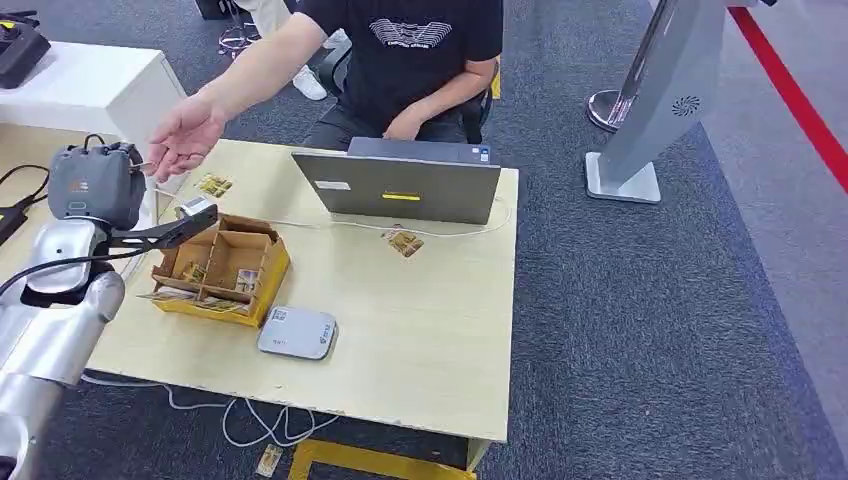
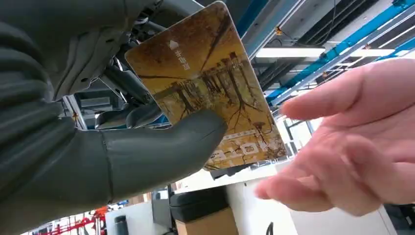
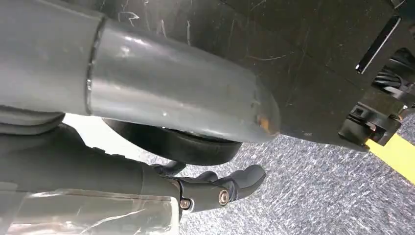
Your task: Pass the card to the sensor for recognition and then transmit it.
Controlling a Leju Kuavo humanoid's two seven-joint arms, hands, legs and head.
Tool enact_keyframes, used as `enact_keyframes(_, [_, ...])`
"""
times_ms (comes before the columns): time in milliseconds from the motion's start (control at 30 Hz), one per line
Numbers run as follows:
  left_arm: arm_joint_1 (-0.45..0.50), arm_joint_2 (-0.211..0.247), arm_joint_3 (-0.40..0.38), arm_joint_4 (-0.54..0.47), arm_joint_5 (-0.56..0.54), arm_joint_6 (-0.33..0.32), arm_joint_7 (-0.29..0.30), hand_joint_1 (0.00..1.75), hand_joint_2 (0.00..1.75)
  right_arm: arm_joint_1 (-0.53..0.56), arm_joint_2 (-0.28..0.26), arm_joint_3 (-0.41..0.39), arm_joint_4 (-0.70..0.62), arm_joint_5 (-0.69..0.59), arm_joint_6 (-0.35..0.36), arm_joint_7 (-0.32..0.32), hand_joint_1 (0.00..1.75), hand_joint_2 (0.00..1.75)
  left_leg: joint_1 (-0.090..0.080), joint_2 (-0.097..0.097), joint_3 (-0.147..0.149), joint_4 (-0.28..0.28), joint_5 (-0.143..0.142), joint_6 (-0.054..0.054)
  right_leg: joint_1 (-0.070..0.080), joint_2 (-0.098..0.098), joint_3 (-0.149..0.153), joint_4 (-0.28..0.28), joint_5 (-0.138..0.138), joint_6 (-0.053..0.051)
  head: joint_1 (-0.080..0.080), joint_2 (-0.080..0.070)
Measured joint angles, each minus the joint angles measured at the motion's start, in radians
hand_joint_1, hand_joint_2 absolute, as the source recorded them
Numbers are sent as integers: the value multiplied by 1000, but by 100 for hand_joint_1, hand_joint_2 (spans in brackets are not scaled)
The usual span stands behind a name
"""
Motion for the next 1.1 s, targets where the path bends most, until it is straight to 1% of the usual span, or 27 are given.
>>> enact_keyframes(333, [-13, -27, 0, 16, -12, 0, 3, 175, 175, -3, 0, 0, 0, -8, 0, 1, 0, 0, 0, 0, 0, 0, 0, 0, 0, 0, 0, 0, 0, 0, 0, 0])
enact_keyframes(367, [-13, -29, 0, 16, -12, -1, 3, 154, 175, -3, 0, 0, 0, -8, 0, 1, 0, 0, 0, 0, 0, 0, 0, 0, 0, 0, 0, 0, 0, 0, 0, 0])
enact_keyframes(400, [-14, -32, 0, 17, -12, -1, 3, 56, 175, -3, 0, 0, 0, -8, 0, 1, 0, 0, 0, 0, 0, 0, 0, 0, 0, 0, 0, 0, 0, 0, 0, 0])
enact_keyframes(433, [-15, -33, 0, 18, -12, -1, 3, 0, 175, -3, 0, 0, 0, -8, 0, 1, 0, 0, 0, 0, 0, 0, 0, 0, 0, 0, 0, 0, 0, 0, 0, 0])
enact_keyframes(900, [-16, -36, 0, 19, -53, 5, 8, 0, 175, -3, 2, 0, 0, -16, 0, 1, 0, 0, 0, 0, 0, 0, 0, 0, 0, 0, 0, 0, 0, 0, 0, 0])
enact_keyframes(967, [-16, -41, 0, 19, -40, -23, -7, 0, 175, -3, 2, 0, 0, -19, 0, 1, 0, 0, 0, 0, 0, 0, 0, 0, 0, 0, 0, 0, 0, 0, 0, 0])
enact_keyframes(1100, [-19, -55, 0, 19, 15, -137, -51, 0, 175, -3, 2, 0, 1, -30, 0, -6, 0, 0, 0, 0, 0, 0, 0, 0, 0, 0, 0, 0, 0, 0, 0, 0])
